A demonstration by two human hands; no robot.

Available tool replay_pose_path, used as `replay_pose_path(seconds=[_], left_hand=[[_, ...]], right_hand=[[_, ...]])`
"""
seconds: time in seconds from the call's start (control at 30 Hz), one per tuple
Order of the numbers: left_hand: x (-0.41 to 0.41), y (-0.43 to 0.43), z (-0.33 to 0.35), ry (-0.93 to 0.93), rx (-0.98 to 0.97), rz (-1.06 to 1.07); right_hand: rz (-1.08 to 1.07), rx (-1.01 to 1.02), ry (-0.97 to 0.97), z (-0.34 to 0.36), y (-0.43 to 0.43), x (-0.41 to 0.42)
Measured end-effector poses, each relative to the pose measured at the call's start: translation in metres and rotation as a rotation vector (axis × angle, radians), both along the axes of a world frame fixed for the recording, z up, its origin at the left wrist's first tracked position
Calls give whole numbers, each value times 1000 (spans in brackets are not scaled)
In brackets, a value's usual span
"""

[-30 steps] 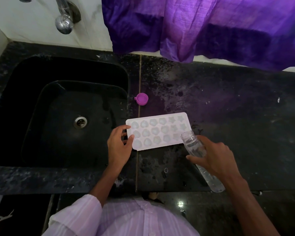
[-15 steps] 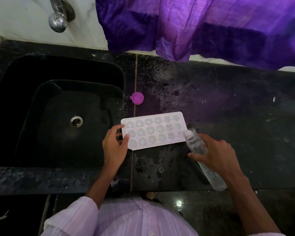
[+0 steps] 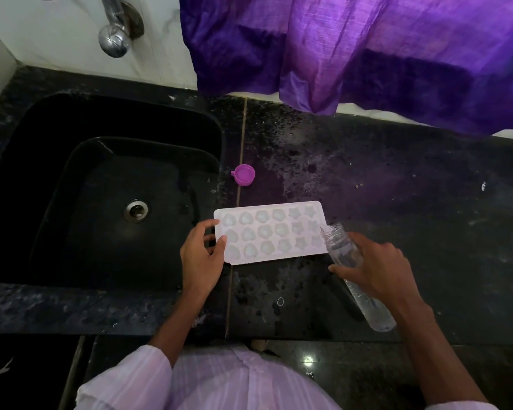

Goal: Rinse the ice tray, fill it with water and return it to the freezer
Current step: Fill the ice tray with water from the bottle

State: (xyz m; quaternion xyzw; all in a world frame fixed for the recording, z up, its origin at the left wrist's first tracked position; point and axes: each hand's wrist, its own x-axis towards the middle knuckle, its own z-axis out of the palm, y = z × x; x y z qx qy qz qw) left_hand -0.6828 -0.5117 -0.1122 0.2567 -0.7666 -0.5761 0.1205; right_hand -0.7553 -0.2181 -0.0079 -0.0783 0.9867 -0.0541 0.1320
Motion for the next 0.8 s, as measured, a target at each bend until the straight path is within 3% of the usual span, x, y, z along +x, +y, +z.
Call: replay_pose_path(seconds=[0.8], left_hand=[[3,2,2,3,15,24]], right_hand=[[79,14,-33,-2,-28,-2]])
